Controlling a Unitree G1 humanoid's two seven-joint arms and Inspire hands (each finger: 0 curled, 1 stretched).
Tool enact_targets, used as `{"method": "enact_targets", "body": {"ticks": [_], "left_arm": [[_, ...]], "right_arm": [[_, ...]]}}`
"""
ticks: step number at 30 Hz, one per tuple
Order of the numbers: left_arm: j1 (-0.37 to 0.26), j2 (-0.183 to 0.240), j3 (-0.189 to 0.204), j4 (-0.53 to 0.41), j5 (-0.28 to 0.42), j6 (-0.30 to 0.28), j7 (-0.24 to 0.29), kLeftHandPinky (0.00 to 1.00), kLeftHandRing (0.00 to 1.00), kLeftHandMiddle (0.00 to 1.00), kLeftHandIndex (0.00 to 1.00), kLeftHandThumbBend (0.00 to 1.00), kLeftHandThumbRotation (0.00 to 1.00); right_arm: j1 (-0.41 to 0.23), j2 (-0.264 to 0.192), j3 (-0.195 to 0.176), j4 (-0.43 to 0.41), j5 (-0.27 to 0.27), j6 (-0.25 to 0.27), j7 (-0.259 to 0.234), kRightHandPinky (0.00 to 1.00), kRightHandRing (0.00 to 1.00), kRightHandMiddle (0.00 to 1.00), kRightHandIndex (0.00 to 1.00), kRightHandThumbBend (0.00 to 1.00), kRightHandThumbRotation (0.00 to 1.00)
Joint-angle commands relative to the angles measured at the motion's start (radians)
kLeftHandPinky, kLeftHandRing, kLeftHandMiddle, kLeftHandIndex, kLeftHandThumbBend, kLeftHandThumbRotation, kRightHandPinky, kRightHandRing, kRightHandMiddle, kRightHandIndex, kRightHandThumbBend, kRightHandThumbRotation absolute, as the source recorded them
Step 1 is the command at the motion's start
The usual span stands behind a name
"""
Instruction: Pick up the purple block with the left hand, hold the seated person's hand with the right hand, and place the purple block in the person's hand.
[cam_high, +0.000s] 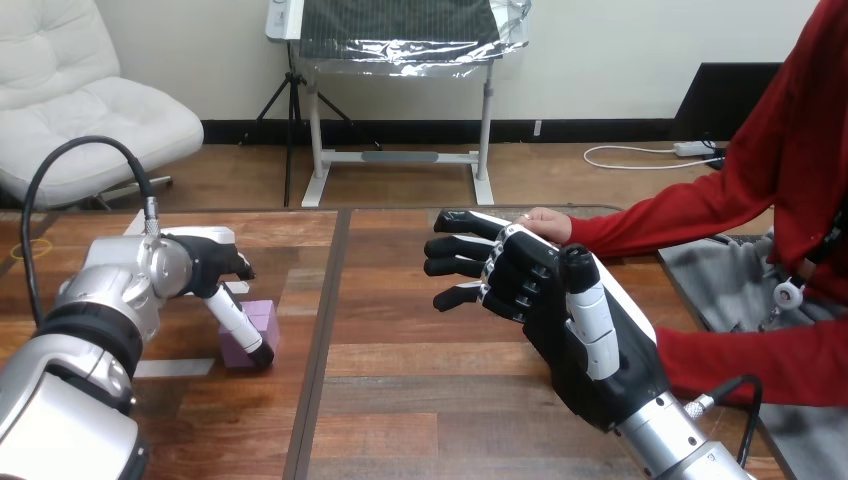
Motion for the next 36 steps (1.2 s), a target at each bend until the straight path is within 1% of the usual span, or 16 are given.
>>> {"method": "enact_targets", "body": {"ticks": [1,8,12,17,21,26,30,31,35,36], "left_arm": [[-0.074,0.017,-0.007,0.002,0.003,-0.013,0.004,1.0,1.0,0.98,0.93,1.0,0.33],[-0.079,0.028,-0.009,0.0,0.003,-0.04,-0.03,1.0,1.0,1.0,0.97,1.0,0.35],[-0.08,0.033,0.0,0.0,-0.008,-0.057,-0.049,1.0,1.0,1.0,0.97,1.0,0.36],[-0.078,0.036,0.007,0.0,-0.015,-0.073,-0.053,1.0,1.0,1.0,0.95,1.0,0.34],[-0.075,0.031,0.016,0.001,-0.023,-0.052,-0.046,1.0,1.0,1.0,0.94,1.0,0.32],[-0.067,0.027,0.031,0.0,-0.04,-0.033,-0.031,0.94,0.99,0.98,0.92,1.0,0.26],[-0.068,0.028,0.024,0.0,-0.041,-0.037,-0.033,0.88,0.97,0.96,0.91,1.0,0.22],[-0.069,0.027,0.021,0.001,-0.039,-0.037,-0.035,0.85,0.97,0.96,0.91,1.0,0.21],[-0.072,0.026,0.012,0.004,-0.037,-0.031,-0.042,0.81,0.96,0.96,0.91,1.0,0.2],[-0.075,0.024,0.014,0.006,-0.04,-0.027,-0.051,0.81,0.96,0.96,0.91,1.0,0.2]], "right_arm": [[-0.034,-0.001,-0.007,-0.055,0.003,-0.015,-0.005,0.64,0.77,0.76,0.8,0.82,1.0],[-0.028,-0.003,-0.006,-0.076,0.007,0.002,-0.008,0.63,0.76,0.76,0.8,0.83,1.0],[-0.029,-0.005,-0.008,-0.074,0.012,-0.003,0.0,0.63,0.76,0.76,0.8,0.83,1.0],[-0.032,-0.009,-0.01,-0.065,0.012,-0.012,0.011,0.63,0.76,0.76,0.8,0.83,1.0],[-0.032,-0.008,-0.011,-0.056,0.016,-0.016,0.021,0.63,0.77,0.76,0.8,0.83,1.0],[-0.032,-0.005,-0.011,-0.043,0.011,-0.031,0.031,0.63,0.77,0.75,0.81,0.83,1.0],[-0.03,0.0,-0.011,-0.04,0.004,-0.038,0.026,0.62,0.76,0.75,0.81,0.82,1.0],[-0.03,0.001,-0.011,-0.041,0.004,-0.039,0.026,0.62,0.76,0.75,0.81,0.82,1.0],[-0.027,0.001,-0.011,-0.041,0.006,-0.039,0.027,0.61,0.76,0.74,0.81,0.82,1.0],[-0.027,-0.001,-0.013,-0.04,0.007,-0.039,0.029,0.61,0.76,0.74,0.81,0.82,1.0]]}}
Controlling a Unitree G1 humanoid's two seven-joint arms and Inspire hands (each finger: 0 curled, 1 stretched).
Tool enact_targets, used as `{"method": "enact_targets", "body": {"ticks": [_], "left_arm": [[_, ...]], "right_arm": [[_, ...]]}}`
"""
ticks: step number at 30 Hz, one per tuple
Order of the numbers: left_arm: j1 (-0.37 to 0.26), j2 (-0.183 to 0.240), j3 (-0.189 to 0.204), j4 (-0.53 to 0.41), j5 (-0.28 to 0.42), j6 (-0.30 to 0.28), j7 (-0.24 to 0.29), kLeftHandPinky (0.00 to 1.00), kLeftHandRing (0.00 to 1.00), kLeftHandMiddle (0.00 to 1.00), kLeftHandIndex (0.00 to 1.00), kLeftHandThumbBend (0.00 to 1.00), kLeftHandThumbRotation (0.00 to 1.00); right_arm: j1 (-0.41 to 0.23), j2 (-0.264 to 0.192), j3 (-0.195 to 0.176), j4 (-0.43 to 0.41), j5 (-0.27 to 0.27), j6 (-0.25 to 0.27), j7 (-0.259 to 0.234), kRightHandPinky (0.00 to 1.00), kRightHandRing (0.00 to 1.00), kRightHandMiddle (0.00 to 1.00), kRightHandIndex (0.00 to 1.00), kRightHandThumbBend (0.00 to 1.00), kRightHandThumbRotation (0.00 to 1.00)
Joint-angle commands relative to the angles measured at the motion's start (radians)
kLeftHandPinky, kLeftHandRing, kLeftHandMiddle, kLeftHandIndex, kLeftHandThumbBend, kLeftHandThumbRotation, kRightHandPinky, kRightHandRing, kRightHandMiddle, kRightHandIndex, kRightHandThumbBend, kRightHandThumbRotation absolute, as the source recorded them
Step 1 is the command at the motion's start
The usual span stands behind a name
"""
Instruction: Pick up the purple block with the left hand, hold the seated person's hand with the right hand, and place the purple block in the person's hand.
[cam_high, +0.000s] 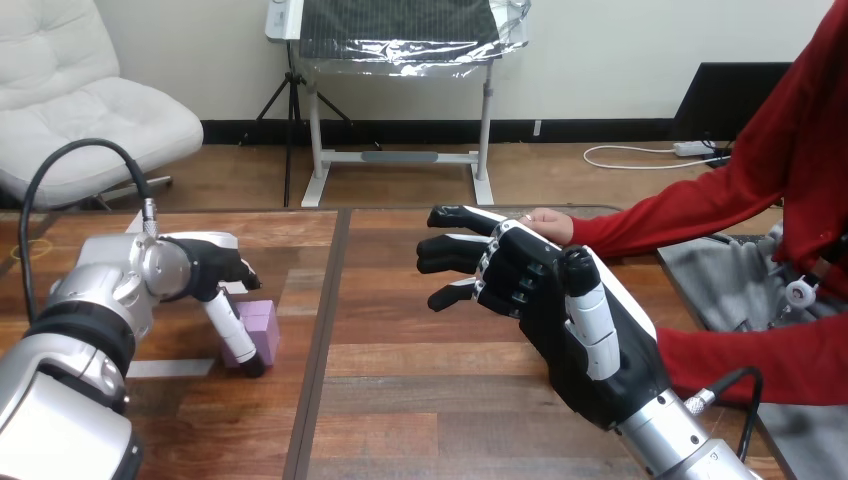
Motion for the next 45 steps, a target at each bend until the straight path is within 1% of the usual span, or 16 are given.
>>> {"method": "enact_targets", "body": {"ticks": [1,4,11,18,20,26,32,38,45], "left_arm": [[-0.076,0.009,0.009,0.007,-0.01,0.01,-0.003,0.8,0.96,0.96,0.91,1.0,0.2],[-0.081,0.005,0.012,0.011,-0.017,0.018,-0.022,0.79,0.94,0.96,0.91,1.0,0.18],[-0.084,0.001,0.008,0.011,-0.018,0.026,-0.044,0.78,0.91,0.94,0.89,1.0,0.17],[-0.085,-0.003,0.001,0.013,-0.01,0.023,-0.038,0.75,0.9,0.92,0.88,1.0,0.18],[-0.085,-0.003,0.001,0.012,-0.01,0.021,-0.036,0.75,0.91,0.92,0.87,1.0,0.18],[-0.085,-0.008,0.027,0.018,-0.039,0.033,-0.053,0.75,0.92,0.93,0.86,1.0,0.16],[-0.083,-0.006,0.027,0.011,-0.049,0.03,-0.055,0.75,0.92,0.94,0.85,1.0,0.15],[-0.081,-0.005,0.026,0.006,-0.062,0.013,-0.06,0.77,0.93,0.95,0.85,1.0,0.15],[-0.075,-0.005,0.032,0.006,-0.076,-0.003,-0.052,0.79,0.94,0.96,0.85,1.0,0.13]], "right_arm": [[-0.031,-0.002,-0.013,-0.01,0.007,-0.027,0.001,0.61,0.76,0.74,0.81,0.82,1.0],[-0.033,-0.007,-0.014,-0.009,0.007,-0.027,0.005,0.61,0.76,0.74,0.81,0.83,1.0],[-0.035,-0.009,-0.017,-0.009,0.008,-0.029,0.011,0.61,0.76,0.74,0.81,0.83,1.0],[-0.04,-0.007,-0.018,-0.001,0.004,-0.043,0.01,0.61,0.76,0.74,0.81,0.84,1.0],[-0.042,-0.007,-0.018,0.003,0.005,-0.046,0.011,0.61,0.75,0.74,0.81,0.84,1.0],[-0.046,-0.008,-0.018,0.007,0.008,-0.045,0.014,0.61,0.75,0.74,0.8,0.84,1.0],[-0.046,-0.004,-0.018,0.014,0.007,-0.055,0.012,0.61,0.74,0.74,0.8,0.84,1.0],[-0.05,-0.01,-0.017,0.016,0.005,-0.057,0.017,0.61,0.74,0.74,0.8,0.85,1.0],[-0.053,-0.009,-0.017,0.026,-0.001,-0.078,0.019,0.61,0.74,0.74,0.8,0.85,1.0]]}}
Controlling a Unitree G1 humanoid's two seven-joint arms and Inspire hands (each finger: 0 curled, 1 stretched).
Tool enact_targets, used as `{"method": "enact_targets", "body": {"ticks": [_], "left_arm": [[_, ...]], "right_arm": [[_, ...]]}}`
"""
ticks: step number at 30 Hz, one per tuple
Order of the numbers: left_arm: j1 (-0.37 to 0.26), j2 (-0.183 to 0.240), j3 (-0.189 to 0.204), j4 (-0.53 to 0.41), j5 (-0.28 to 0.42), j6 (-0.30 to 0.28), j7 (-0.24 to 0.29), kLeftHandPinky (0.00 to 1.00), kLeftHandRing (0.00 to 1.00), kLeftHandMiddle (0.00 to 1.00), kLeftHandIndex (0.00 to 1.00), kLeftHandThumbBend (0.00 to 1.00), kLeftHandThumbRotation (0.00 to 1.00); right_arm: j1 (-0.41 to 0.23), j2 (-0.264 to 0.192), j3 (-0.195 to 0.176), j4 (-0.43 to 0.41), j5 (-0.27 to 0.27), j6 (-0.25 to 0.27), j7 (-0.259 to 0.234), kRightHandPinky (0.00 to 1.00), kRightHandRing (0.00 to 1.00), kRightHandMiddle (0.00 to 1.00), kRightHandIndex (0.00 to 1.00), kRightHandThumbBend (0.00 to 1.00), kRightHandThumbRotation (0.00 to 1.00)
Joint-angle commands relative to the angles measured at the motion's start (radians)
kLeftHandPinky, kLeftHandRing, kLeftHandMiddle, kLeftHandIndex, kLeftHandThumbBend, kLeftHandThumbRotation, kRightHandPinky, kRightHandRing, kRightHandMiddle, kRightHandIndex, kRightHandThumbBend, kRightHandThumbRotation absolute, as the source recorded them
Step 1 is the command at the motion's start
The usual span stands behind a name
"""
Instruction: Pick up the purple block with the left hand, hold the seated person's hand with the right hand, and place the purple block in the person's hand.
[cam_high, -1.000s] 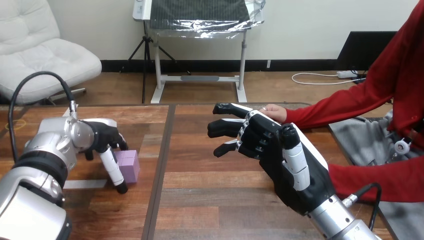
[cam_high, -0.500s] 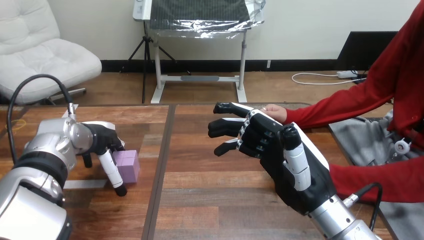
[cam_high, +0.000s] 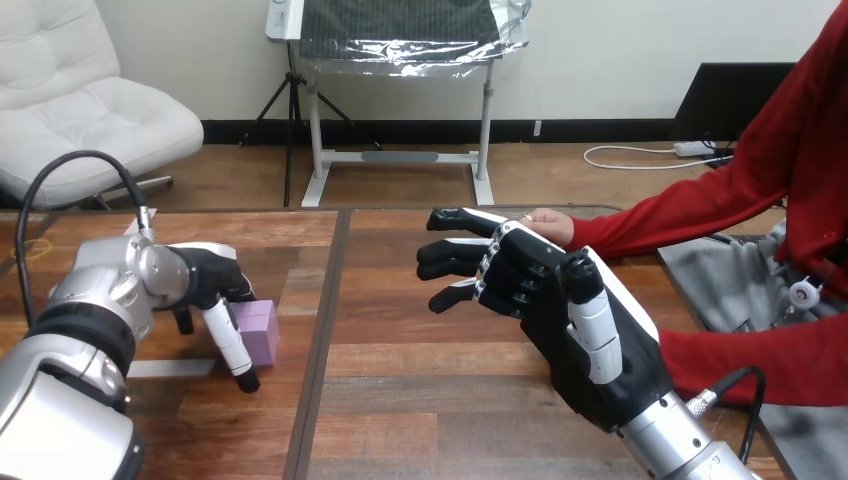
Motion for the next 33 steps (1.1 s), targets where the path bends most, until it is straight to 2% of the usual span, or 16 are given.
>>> {"method": "enact_targets", "body": {"ticks": [1,9,15,22,33], "left_arm": [[-0.073,0.001,0.025,-0.011,-0.021,-0.016,0.011,0.8,0.94,0.96,0.85,1.0,0.14],[-0.064,0.006,0.031,-0.018,-0.033,-0.038,0.027,0.8,0.94,0.96,0.85,0.99,0.14],[-0.057,0.01,0.038,-0.018,-0.044,-0.052,0.042,0.79,0.91,0.93,0.83,0.93,0.13],[-0.05,0.013,0.039,-0.019,-0.041,-0.072,0.062,0.73,0.83,0.86,0.81,0.85,0.09],[-0.04,0.017,0.043,-0.022,-0.037,-0.101,0.087,0.65,0.7,0.74,0.73,0.8,0.02]], "right_arm": [[-0.053,-0.007,-0.016,0.006,-0.001,-0.035,0.002,0.61,0.73,0.74,0.8,0.84,1.0],[-0.056,-0.006,-0.015,0.01,-0.011,-0.046,-0.005,0.61,0.73,0.74,0.8,0.85,1.0],[-0.057,-0.003,-0.015,0.017,-0.012,-0.058,-0.006,0.61,0.73,0.73,0.8,0.85,1.0],[-0.057,-0.005,-0.016,0.023,-0.016,-0.071,-0.007,0.61,0.72,0.73,0.79,0.83,1.0],[-0.051,-0.004,-0.017,0.012,-0.022,-0.068,-0.015,0.62,0.73,0.74,0.8,0.82,1.0]]}}
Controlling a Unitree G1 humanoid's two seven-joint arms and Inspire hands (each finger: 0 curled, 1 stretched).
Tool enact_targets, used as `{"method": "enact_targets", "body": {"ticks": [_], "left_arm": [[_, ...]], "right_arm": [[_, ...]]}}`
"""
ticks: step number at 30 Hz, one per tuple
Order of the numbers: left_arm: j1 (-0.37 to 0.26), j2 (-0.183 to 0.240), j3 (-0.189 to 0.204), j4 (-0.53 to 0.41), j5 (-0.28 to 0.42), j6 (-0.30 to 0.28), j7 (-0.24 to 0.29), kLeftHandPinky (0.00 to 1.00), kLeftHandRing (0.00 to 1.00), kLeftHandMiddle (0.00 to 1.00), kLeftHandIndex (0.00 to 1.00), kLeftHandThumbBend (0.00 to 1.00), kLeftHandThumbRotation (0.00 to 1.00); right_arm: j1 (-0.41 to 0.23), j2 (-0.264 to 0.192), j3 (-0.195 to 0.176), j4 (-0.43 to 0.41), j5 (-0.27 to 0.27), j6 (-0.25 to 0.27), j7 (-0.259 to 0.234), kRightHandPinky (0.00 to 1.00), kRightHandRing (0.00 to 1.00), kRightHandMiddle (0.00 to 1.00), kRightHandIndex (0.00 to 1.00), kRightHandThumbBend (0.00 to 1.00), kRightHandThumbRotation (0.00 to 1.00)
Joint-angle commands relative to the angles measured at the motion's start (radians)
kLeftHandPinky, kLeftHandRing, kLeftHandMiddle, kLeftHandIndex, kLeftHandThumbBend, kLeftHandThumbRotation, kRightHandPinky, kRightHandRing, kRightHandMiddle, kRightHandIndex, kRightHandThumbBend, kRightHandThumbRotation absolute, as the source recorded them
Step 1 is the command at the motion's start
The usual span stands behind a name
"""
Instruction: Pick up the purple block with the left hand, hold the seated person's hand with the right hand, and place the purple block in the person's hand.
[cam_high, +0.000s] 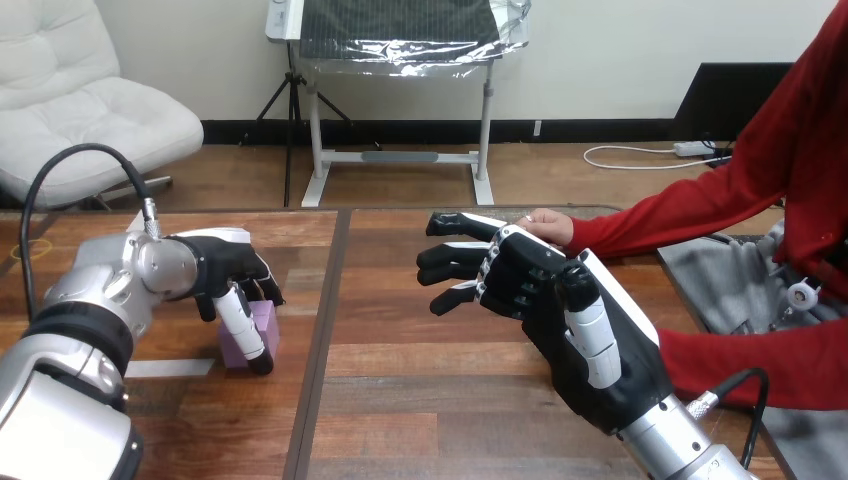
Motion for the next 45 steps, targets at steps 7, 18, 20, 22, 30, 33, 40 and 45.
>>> {"method": "enact_targets", "body": {"ticks": [7,18,20,22,30,33,40,45], "left_arm": [[-0.031,0.012,0.011,-0.021,-0.005,-0.037,0.053,0.6,0.63,0.68,0.67,0.76,0.0],[-0.022,0.007,-0.005,-0.02,0.012,-0.04,0.085,0.57,0.59,0.65,0.63,0.73,0.0],[-0.022,0.005,-0.008,-0.02,0.016,-0.037,0.088,0.57,0.6,0.66,0.64,0.73,0.0],[-0.02,0.004,-0.008,-0.02,0.017,-0.038,0.09,0.58,0.61,0.67,0.64,0.75,0.0],[-0.021,0.004,-0.02,-0.017,0.032,-0.037,0.088,0.6,0.65,0.69,0.66,0.82,0.0],[-0.023,0.002,-0.027,-0.018,0.044,-0.027,0.081,0.62,0.68,0.72,0.67,0.86,0.0],[-0.025,-0.003,-0.026,-0.015,0.054,-0.007,0.073,0.66,0.75,0.79,0.71,0.89,0.0],[-0.027,-0.005,-0.028,-0.014,0.053,0.009,0.064,0.66,0.77,0.81,0.74,0.9,0.0]], "right_arm": [[-0.048,-0.007,-0.019,-0.009,-0.001,-0.035,-0.012,0.62,0.73,0.74,0.8,0.81,1.0],[-0.041,-0.011,-0.021,-0.021,-0.007,-0.039,-0.024,0.63,0.72,0.74,0.8,0.78,1.0],[-0.04,-0.011,-0.021,-0.023,-0.006,-0.038,-0.026,0.63,0.72,0.74,0.8,0.78,1.0],[-0.04,-0.013,-0.021,-0.025,-0.005,-0.036,-0.025,0.63,0.72,0.74,0.8,0.78,1.0],[-0.044,-0.016,-0.024,-0.025,0.002,-0.035,-0.019,0.63,0.72,0.74,0.8,0.77,1.0],[-0.046,-0.014,-0.026,-0.021,0.003,-0.038,-0.018,0.63,0.72,0.74,0.8,0.76,1.0],[-0.046,-0.013,-0.03,-0.02,0.004,-0.036,-0.018,0.63,0.72,0.74,0.79,0.76,1.0],[-0.047,-0.011,-0.031,-0.023,0.005,-0.032,-0.021,0.62,0.72,0.74,0.79,0.76,1.0]]}}
